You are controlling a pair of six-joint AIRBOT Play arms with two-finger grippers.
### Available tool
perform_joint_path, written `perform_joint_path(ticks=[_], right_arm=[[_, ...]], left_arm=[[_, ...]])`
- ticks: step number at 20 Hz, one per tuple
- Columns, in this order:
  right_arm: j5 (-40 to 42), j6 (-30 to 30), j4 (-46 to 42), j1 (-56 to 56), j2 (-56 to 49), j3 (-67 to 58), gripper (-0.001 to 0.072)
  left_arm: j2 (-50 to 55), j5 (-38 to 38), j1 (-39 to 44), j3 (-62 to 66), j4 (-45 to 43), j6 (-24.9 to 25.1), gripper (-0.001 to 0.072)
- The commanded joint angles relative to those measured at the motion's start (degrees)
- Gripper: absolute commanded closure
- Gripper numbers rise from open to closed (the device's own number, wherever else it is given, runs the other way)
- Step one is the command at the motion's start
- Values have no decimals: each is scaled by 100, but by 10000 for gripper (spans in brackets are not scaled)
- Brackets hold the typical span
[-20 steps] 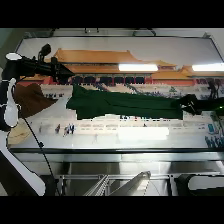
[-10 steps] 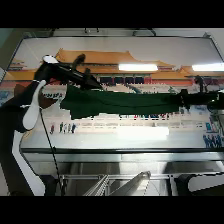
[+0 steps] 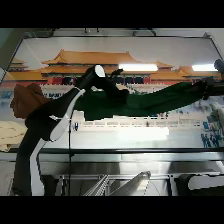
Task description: Fold the shirts.
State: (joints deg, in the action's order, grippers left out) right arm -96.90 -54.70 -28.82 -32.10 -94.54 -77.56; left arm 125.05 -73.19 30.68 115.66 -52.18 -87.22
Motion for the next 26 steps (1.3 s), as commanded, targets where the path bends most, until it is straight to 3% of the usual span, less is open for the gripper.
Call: perform_joint_path(ticks=[1, 7, 9, 13, 16, 20, 26], right_arm=[[-684, -42, 22, -151, 31, -127, 689], [-785, -13, 190, -643, 153, -291, 689], [-664, 9, 251, -804, 291, -448, 689], [-643, -131, 225, -846, 654, -789, 689], [-590, -579, 236, -651, 1008, -876, 689], [-28, -1213, 157, 791, 1239, -874, 689], [2695, -1926, -247, 4199, 645, -874, 689]], left_arm=[[385, 535, 557, 354, -105, -396, 695], [391, 863, 699, 251, 442, -398, 697], [341, 1001, 610, 402, 1193, -350, 679], [-605, 758, -28, -190, 4653, 1932, 681], [-1460, -487, -940, -450, 5224, 2173, 681], [-2448, -1349, -2109, -999, 5226, 2162, 681], [-3545, -1976, -3480, -2417, 5222, 2688, 679]])
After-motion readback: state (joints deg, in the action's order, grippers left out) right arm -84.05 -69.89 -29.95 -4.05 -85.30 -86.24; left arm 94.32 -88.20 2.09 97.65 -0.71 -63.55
